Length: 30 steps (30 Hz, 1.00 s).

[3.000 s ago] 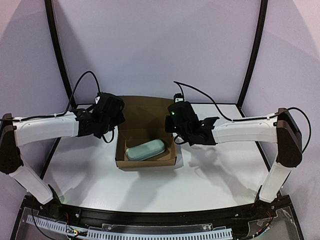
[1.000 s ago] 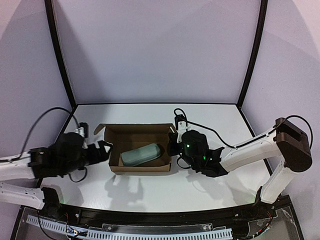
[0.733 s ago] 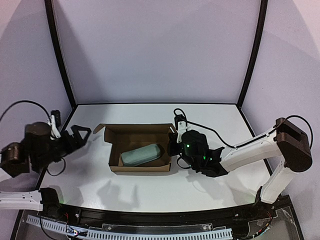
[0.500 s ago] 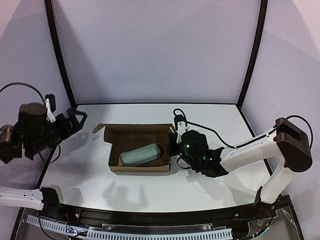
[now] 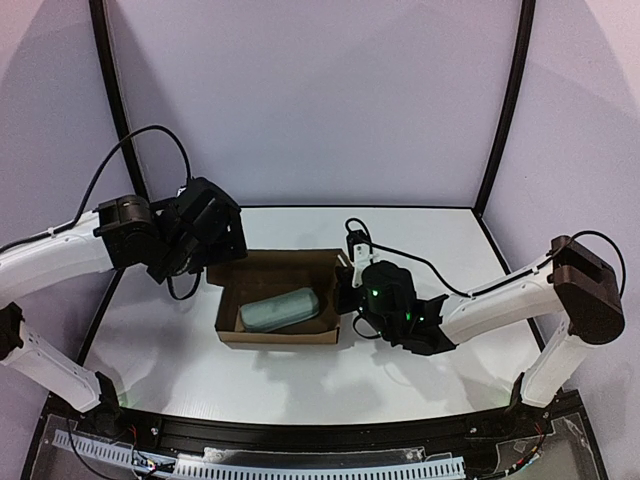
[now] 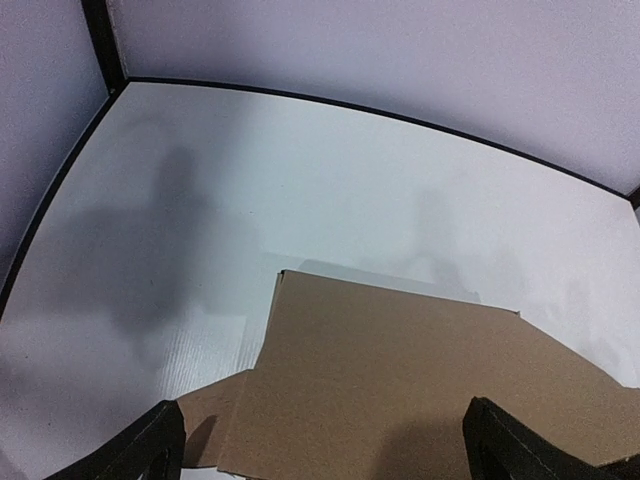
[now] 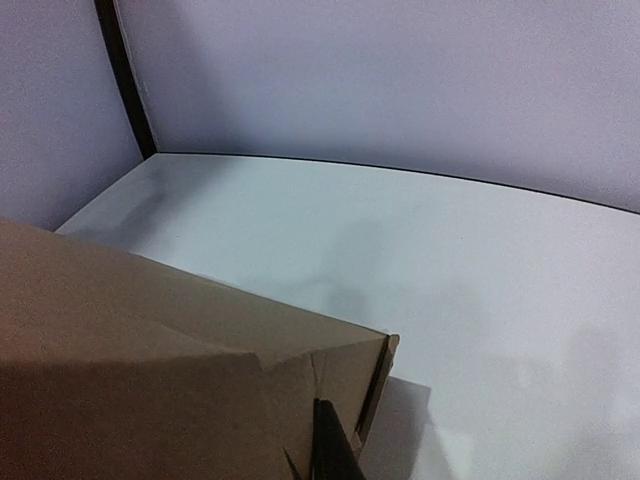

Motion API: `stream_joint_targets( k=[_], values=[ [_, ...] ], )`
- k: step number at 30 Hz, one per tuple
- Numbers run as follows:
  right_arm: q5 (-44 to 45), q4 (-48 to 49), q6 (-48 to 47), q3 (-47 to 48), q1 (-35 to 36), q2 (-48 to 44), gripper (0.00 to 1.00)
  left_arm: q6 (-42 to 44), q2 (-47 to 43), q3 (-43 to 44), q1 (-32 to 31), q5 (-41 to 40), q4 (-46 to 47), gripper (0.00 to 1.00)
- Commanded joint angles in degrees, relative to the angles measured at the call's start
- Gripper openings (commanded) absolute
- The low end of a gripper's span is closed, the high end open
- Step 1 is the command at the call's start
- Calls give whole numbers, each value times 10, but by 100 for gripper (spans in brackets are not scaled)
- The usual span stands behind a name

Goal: Fold the paper box

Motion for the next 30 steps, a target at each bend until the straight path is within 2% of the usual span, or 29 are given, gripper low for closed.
stream_joint_targets(
  k=[1, 7, 9, 15, 21, 23, 26, 28, 30],
  values=[
    [-69, -122, 12, -24, 22, 14, 10, -29, -6, -16, -3, -27, -24, 99],
    [-86, -111, -2, -36, 24, -31, 21, -49, 4, -38, -3, -21, -15, 99],
    [-92, -114, -11, -37, 24, -48, 28, -55, 6, -47, -3, -15, -13, 99],
    [-140, -142, -37, -45, 25, -112, 57, -91, 8, -86, -2, 0, -5, 99],
    [-246, -196, -91, -75, 25, -196, 92, -109, 11, -114, -3, 18, 3, 99],
    [-296, -230, -101, -86, 25, -233, 97, -114, 12, -120, -3, 20, -1, 99],
    [-363, -297, -107, -99, 25, -317, 98, -122, 12, -127, -2, 23, -6, 99],
    [-376, -340, -103, -97, 25, -387, 98, -124, 11, -131, -2, 24, -8, 99],
    [-346, -380, -85, -89, 25, -444, 98, -123, 12, -134, -3, 25, -9, 99]
  ],
)
